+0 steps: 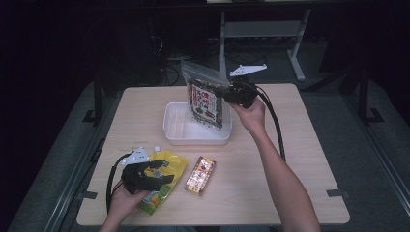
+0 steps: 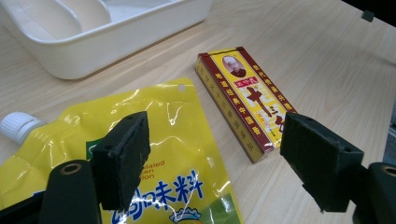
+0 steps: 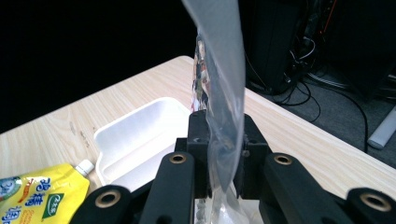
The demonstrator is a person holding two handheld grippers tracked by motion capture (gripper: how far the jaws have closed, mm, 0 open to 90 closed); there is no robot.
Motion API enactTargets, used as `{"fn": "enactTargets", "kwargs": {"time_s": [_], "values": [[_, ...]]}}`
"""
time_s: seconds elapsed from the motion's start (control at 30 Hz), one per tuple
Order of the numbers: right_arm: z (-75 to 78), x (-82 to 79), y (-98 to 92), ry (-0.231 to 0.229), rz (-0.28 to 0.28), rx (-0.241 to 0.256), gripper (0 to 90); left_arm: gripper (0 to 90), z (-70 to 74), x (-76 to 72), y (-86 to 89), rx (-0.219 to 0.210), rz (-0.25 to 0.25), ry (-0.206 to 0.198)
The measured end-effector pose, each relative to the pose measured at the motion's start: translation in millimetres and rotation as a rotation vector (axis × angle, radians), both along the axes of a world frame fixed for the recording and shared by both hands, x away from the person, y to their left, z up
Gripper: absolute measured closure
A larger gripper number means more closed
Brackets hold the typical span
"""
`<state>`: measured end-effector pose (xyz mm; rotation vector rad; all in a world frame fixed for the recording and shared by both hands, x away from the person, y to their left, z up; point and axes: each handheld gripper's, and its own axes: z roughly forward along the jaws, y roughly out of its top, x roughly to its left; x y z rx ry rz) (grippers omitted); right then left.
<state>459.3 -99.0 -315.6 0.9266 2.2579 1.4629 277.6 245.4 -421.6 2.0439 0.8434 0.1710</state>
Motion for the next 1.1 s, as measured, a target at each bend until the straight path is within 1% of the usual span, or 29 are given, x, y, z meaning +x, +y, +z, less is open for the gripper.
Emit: {"fn": "enactTargets", "kwargs": {"time_s": [0.07,0.23,0.6,0.73,0.77,1.0,1.1], "values": [[-0.9,-0.6,0.7,-0.005,0.004,-0.006,78.7,23.6,0.1,-0.1,0.2,0.0,0.001,0.0],[-5.5,-1.0,-0.2,0.001,0.007,-0.007,78.7,23.6,0.3,-0.1,1.0,-0.002,0.0,0.0],[-7.8,0.3,-9.9,0.012,0.025,-0.015,78.6,23.6,0.2,0.2,0.1,-0.003,-0.001,-0.001],[-11.0,1.1,-14.0,0.019,0.026,0.002,78.5,23.6,0.4,0.0,-1.0,-0.004,0.0,0.0],[-12.7,2.5,-16.2,0.029,0.03,0.012,78.4,23.6,0.4,0.1,-1.1,-0.004,-0.001,-0.001],[-13.9,3.1,-17.5,0.034,0.02,0.017,77.3,23.4,0.3,0.3,-2.1,0.001,-0.002,0.0],[-13.9,3.4,-18.0,0.039,-0.002,0.019,73.0,23.3,0.7,-0.1,-2.4,0.002,-0.004,0.0]]}}
